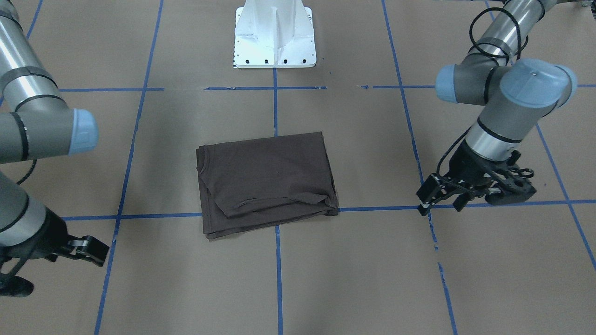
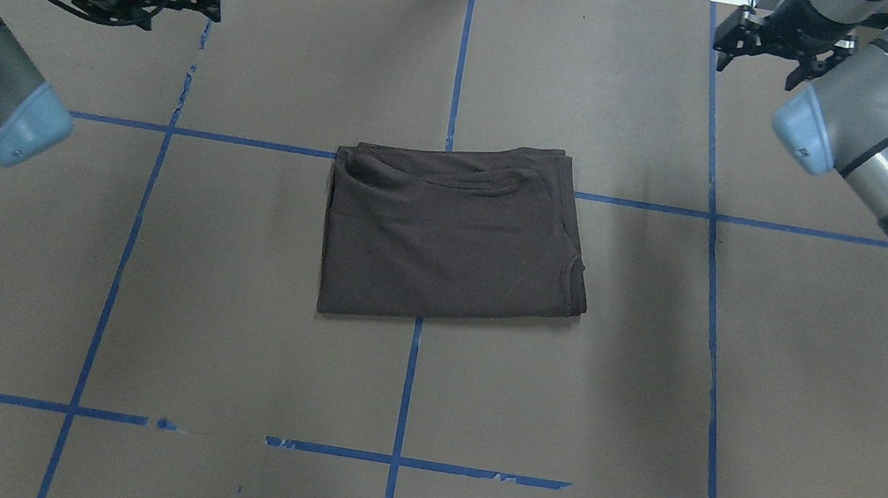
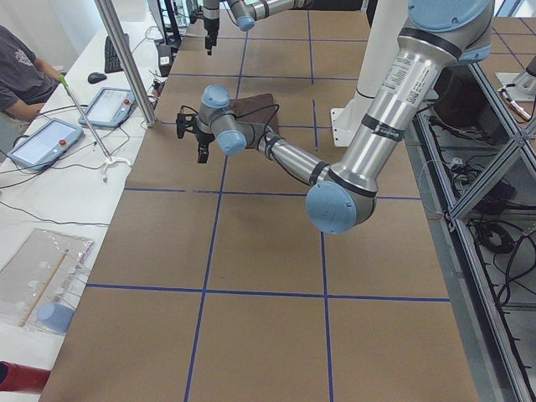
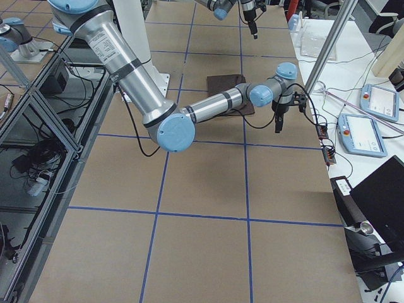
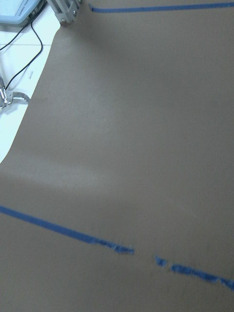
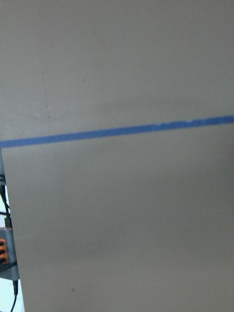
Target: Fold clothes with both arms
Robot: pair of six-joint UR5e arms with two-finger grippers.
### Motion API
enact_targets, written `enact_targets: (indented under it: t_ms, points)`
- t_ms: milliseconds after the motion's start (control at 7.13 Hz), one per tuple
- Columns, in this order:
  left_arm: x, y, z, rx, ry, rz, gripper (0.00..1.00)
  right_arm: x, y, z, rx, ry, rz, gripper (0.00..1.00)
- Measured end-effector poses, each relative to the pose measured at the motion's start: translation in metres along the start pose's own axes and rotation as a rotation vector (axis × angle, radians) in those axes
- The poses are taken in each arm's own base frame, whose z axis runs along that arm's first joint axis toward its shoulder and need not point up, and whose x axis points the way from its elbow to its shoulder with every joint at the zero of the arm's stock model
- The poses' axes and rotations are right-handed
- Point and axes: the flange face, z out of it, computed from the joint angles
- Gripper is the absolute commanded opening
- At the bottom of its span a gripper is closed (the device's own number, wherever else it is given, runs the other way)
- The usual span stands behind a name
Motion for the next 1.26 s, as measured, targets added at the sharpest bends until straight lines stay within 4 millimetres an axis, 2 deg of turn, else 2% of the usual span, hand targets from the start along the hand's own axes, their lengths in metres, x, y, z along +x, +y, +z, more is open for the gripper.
enact_targets:
  t_ms: [281, 421, 561, 702, 842, 982, 1122, 1263]
  points:
    - [-0.090, -0.027, -0.030, -0.013, -0.119, 0.243, 1.00, 0.124, 0.021, -0.003, -0.044, 0.000, -0.129, 1.00]
    - [-0.153, -0.039, -0.054, -0.039, -0.147, 0.359, 1.00, 0.186, 0.030, -0.013, -0.065, -0.022, -0.155, 1.00]
    - [-0.219, -0.040, -0.082, -0.085, -0.138, 0.487, 1.00, 0.240, 0.046, -0.025, -0.073, -0.044, -0.158, 1.00]
    - [-0.270, -0.027, -0.100, -0.126, -0.121, 0.549, 1.00, 0.282, 0.072, -0.031, -0.074, -0.053, -0.149, 1.00]
    - [-0.311, -0.007, -0.103, -0.159, -0.123, 0.524, 1.00, 0.311, 0.102, -0.035, -0.069, -0.051, -0.138, 1.00]
    - [-0.340, 0.007, -0.097, -0.184, -0.136, 0.471, 1.00, 0.322, 0.120, -0.039, -0.060, -0.046, -0.138, 1.00]
    - [-0.357, 0.015, -0.092, -0.201, -0.149, 0.432, 1.00, 0.328, 0.130, -0.040, -0.057, -0.041, -0.135, 1.00]
    - [-0.366, 0.019, -0.088, -0.224, -0.161, 0.398, 1.00, 0.330, 0.136, -0.043, -0.055, -0.044, -0.128, 1.00]
